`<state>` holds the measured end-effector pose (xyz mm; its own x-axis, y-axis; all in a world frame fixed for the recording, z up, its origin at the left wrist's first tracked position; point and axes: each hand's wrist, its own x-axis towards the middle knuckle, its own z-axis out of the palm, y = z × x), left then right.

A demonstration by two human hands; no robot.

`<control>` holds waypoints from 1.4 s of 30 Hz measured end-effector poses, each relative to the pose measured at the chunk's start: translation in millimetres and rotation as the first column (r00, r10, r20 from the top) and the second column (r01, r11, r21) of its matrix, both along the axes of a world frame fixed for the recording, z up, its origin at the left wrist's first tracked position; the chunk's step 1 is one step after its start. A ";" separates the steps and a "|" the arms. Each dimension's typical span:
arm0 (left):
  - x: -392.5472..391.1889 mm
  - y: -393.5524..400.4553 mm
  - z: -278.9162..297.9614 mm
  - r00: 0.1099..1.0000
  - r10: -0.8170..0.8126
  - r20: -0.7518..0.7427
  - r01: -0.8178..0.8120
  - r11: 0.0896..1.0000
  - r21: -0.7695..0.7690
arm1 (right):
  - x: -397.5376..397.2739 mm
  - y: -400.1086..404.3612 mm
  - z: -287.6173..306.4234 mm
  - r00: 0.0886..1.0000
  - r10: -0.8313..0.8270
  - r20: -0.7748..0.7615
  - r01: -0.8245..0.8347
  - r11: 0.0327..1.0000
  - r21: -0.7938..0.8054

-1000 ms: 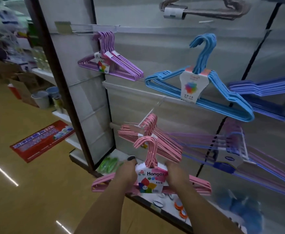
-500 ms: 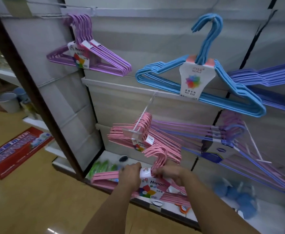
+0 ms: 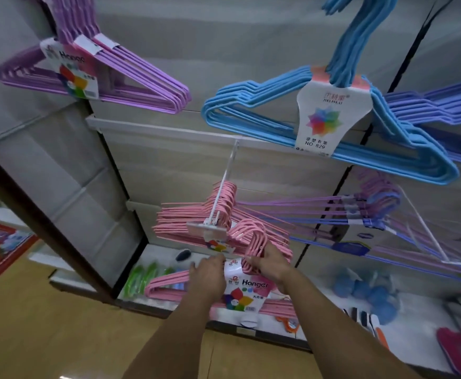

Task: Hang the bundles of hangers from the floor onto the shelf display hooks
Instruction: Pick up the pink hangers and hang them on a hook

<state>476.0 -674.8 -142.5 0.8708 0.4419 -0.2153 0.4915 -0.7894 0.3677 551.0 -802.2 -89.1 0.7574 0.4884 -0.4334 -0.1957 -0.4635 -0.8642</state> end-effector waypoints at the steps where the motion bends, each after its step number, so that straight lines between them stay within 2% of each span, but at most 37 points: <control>1: 6.0 6.2 0.8 1.000 -0.008 0.004 0.008 1.000 0.016 | 3.0 5.3 0.9 1.000 -0.017 0.017 0.017 1.000 -0.003; 7: 32.3 50.3 -2.5 0.994 -0.103 -0.021 0.103 0.994 0.027 | 16.1 40.2 -0.5 0.988 -0.140 0.065 0.141 0.990 -0.003; 12: 34.2 78.0 -4.9 0.983 -0.185 0.005 0.185 0.981 0.056 | 16.4 61.9 -6.2 0.981 -0.137 0.133 0.141 0.990 -0.018; 17: 36.0 94.5 -11.4 0.985 -0.133 0.106 0.141 0.987 -0.073 | 20.5 73.6 -8.6 0.987 -0.053 0.150 0.063 0.996 -0.066; 20: 38.3 102.2 -13.5 0.990 -0.107 0.094 0.117 0.987 -0.108 | 27.3 80.0 -14.1 0.988 -0.008 0.152 0.027 0.992 -0.122; 23: 39.5 106.9 -14.4 0.995 -0.061 0.080 0.077 0.975 -0.208 | 29.3 85.0 -18.7 0.997 -0.023 0.080 0.032 0.993 -0.114; 25: 37.9 107.7 -17.5 0.997 -0.056 0.056 0.067 0.973 -0.221 | 28.0 90.2 -29.0 0.999 -0.049 0.024 0.051 0.995 -0.082; 27: 35.9 108.4 -21.3 0.996 -0.064 0.055 0.074 0.977 -0.199 | 27.1 90.8 -46.3 0.997 -0.055 0.052 0.059 0.994 -0.095; 31: 37.0 108.2 -24.6 0.983 -0.081 0.164 0.114 0.973 -0.201 | 36.1 87.3 -91.4 0.994 -0.021 0.106 0.035 0.990 -0.134; 33: 39.0 102.9 -12.9 0.966 0.013 0.259 0.048 0.972 -0.228 | 28.9 89.1 -77.7 0.992 -0.032 0.122 0.050 0.988 -0.147; 35: 42.6 100.0 0.8 0.940 0.063 0.336 -0.005 0.985 -0.171 | 25.1 94.0 -63.1 0.982 -0.054 0.180 0.087 0.979 -0.185; 37: 47.1 99.6 11.1 0.929 -0.047 0.368 0.076 0.995 -0.065 | 24.5 97.3 -56.1 0.960 -0.069 0.270 0.122 0.975 -0.185; 40: 51.8 98.8 19.6 0.923 -0.270 0.273 0.277 0.961 0.014 | 21.0 98.7 -36.0 0.932 -0.073 0.356 0.138 0.977 -0.161; 42: 52.7 99.3 16.7 0.915 -0.329 0.234 0.327 0.944 0.049 | 21.2 96.4 -29.3 0.925 -0.017 0.379 0.116 0.964 -0.238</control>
<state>528.7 -575.6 -125.8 0.9922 0.1237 0.0162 0.1046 -0.8952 0.4332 572.2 -705.8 -118.4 0.9140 0.3432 -0.2165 0.0779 -0.6720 -0.7364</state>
